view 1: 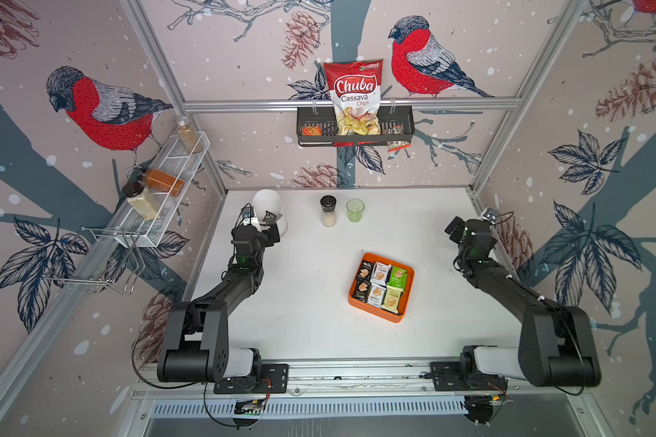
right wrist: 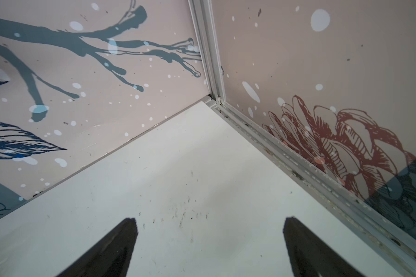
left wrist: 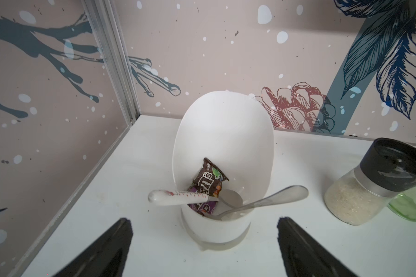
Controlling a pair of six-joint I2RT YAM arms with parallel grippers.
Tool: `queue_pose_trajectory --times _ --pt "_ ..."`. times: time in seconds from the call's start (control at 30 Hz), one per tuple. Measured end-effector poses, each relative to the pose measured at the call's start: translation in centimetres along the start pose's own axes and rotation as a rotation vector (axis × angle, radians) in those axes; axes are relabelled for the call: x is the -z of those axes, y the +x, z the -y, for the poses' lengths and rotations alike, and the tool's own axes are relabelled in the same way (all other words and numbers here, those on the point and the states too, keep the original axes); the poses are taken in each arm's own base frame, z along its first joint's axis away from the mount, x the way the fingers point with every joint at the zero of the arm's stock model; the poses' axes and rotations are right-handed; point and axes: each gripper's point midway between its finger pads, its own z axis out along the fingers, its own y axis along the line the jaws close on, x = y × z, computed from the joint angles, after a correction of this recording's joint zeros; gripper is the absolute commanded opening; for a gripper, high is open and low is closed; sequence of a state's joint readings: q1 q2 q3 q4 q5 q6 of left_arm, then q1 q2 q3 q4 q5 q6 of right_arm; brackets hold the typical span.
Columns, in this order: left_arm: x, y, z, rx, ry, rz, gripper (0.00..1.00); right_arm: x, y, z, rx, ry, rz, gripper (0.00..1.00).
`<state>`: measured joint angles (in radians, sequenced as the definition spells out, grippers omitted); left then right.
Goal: Take the cookies out of the storage box
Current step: Move the storage box to the center of the board.
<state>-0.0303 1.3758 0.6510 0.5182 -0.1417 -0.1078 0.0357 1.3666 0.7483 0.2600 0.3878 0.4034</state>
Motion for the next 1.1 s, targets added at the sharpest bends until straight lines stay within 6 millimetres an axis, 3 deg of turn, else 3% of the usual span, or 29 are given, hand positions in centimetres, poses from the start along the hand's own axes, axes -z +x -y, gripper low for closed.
queue_pose_trajectory --times 0.13,0.3,0.43,0.57,0.67,0.83,1.1 --pt "0.2 0.0 0.6 0.064 -0.004 -0.088 0.98 -0.5 1.2 -2.2 0.005 -0.035 -0.164 0.98" --pt "0.9 0.6 4.6 0.095 0.095 -0.198 0.98 0.9 2.5 -7.2 0.042 -0.094 -0.325 0.96" --pt "2.2 2.7 8.7 0.075 0.195 -0.289 0.98 4.6 6.8 -11.8 0.145 -0.166 -0.477 0.95" --pt "3.2 4.4 12.0 0.072 0.288 -0.355 0.98 9.1 11.8 -13.8 0.236 -0.193 -0.606 0.9" --pt "3.2 5.3 13.1 0.085 0.314 -0.394 0.98 11.8 14.8 -13.5 0.27 -0.18 -0.68 0.84" --pt "3.4 6.3 14.2 0.097 0.352 -0.447 0.97 15.0 17.3 -11.7 0.265 -0.136 -0.752 0.71" --pt "3.8 6.9 14.9 0.123 0.374 -0.485 0.97 16.5 18.9 -8.1 0.232 -0.072 -0.817 0.54"
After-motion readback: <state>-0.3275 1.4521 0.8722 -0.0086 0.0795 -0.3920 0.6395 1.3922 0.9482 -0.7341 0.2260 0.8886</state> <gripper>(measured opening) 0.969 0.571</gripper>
